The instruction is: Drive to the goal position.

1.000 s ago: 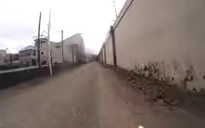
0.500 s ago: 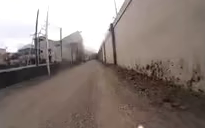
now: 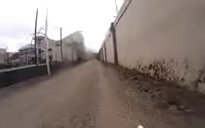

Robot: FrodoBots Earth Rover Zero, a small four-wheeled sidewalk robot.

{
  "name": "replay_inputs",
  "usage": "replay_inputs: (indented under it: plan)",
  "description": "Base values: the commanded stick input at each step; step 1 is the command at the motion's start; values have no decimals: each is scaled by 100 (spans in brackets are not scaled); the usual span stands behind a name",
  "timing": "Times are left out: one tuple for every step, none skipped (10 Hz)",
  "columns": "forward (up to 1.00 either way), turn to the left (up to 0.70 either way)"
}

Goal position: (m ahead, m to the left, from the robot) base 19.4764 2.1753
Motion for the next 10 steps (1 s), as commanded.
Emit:
replay_inputs:
  plan:
    - [30,0]
    - [30,0]
    - [30,0]
    - [30,0]
    - [30,0]
    - [30,0]
    - [30,0]
    - [30,0]
    - [30,0]
    - [30,0]
